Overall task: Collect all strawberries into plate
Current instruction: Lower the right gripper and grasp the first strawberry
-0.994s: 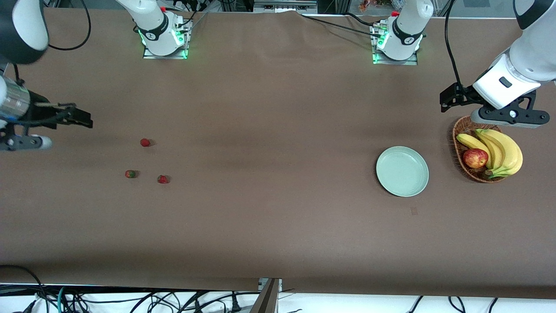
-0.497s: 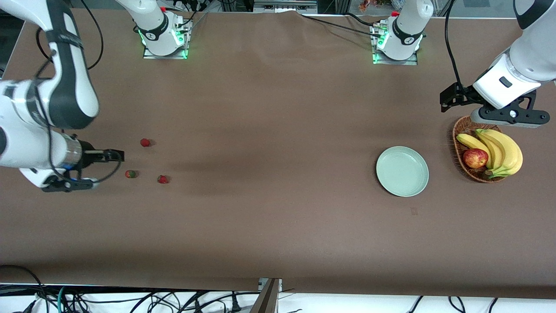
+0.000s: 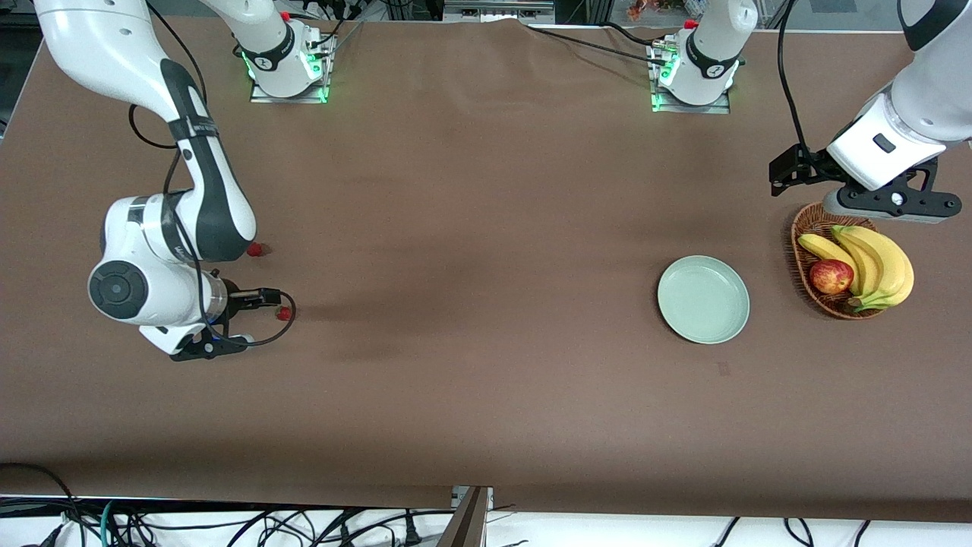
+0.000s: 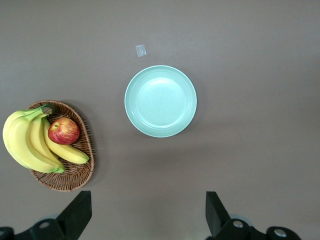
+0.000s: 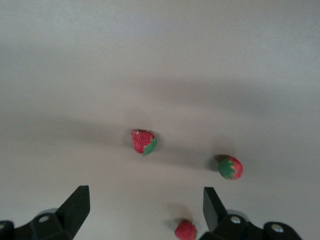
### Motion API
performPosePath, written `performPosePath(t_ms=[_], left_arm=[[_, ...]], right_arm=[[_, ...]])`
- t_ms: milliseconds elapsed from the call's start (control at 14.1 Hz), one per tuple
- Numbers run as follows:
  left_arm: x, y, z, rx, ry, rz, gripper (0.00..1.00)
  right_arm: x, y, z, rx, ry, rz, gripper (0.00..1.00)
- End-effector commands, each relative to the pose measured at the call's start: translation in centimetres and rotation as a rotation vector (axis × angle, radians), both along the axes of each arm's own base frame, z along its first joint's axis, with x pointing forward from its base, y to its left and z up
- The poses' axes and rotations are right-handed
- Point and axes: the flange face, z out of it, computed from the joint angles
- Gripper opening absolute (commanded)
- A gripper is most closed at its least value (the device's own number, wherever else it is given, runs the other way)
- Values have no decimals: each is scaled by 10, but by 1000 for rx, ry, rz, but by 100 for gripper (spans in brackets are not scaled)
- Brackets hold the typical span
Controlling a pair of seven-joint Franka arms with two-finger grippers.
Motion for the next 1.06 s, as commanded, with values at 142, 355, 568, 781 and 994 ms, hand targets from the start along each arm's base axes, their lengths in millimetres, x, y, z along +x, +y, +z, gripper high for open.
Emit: performPosePath(t_ms=[142,355,568,781,994], left_arm=[[1,-2,7,-9,6,3,100],[1,-1,8,-9,4,3,100],[1,-1,8,-9,4,3,100],[1,-1,7,-9,6,3,100],[1,-1,7,-9,7,3,100]], right_arm=[[-16,-5,-51,20,-49,-19,100],[-19,-4,-76,57,-28,-57,100],[-21,-4,-90,66,-44,-65,100],[-25,-4,-99,66,-56,-66,100],[-24,-5,-99,67,-58,-67,83]])
